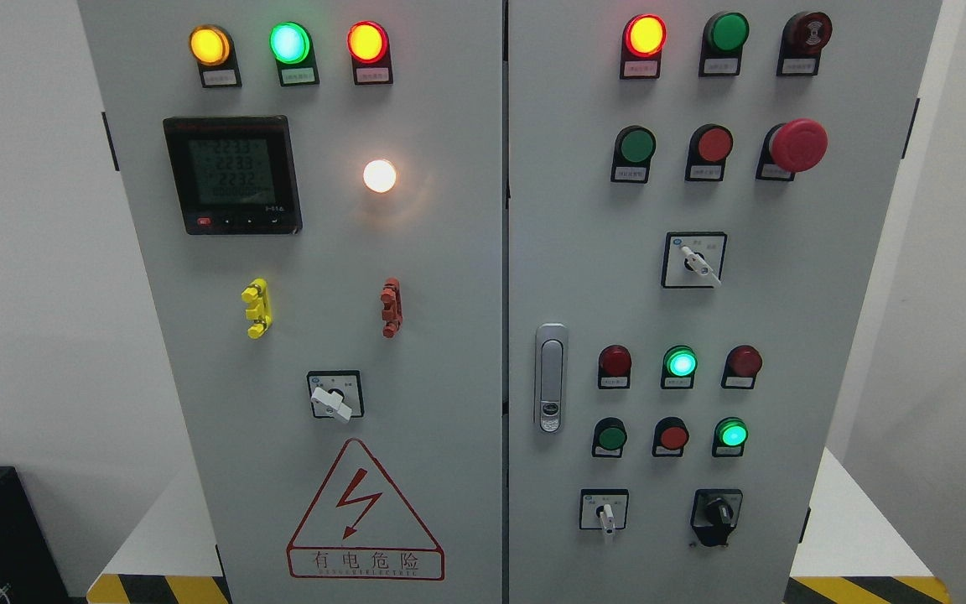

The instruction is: Flip black knob to close circuit

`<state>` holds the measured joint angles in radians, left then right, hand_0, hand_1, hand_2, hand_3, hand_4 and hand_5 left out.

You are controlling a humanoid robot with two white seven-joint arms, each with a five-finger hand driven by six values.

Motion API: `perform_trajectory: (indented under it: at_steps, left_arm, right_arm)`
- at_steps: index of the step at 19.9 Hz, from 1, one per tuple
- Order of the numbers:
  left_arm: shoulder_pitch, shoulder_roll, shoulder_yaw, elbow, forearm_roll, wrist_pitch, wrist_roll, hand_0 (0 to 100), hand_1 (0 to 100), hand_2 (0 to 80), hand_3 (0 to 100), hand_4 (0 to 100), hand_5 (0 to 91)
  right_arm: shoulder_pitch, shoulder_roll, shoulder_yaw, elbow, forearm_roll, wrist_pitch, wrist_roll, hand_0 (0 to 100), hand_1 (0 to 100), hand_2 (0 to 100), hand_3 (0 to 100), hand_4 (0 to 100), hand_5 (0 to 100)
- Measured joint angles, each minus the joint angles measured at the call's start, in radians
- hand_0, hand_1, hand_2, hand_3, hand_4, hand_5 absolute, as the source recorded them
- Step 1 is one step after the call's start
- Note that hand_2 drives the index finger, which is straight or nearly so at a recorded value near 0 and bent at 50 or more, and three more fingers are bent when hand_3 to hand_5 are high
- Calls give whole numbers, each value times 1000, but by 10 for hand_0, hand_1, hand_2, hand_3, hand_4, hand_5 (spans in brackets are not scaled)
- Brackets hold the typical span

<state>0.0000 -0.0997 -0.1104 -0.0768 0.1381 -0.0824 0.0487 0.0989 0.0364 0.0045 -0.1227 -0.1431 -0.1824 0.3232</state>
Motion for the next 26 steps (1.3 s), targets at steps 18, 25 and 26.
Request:
perform_trajectory:
  at_steps: [18,25,26]
  left_arm:
    - [0,0,0,0,0,-1,0,120,556,0,0,0,0]
    - [0,0,0,0,0,1,0,120,556,0,0,0,0]
    - [0,0,0,0,0,1,0,120,556,0,0,0,0]
  right_arm:
    - [-1,-11,44,-135,1,-46,-56,0,231,8,1,0,0]
    - [76,-23,79,-341,56,-45,-164,0,231,128,164,69,0]
    - [89,-24,82,-377,69,-45,-180,0,231,150,201,110,0]
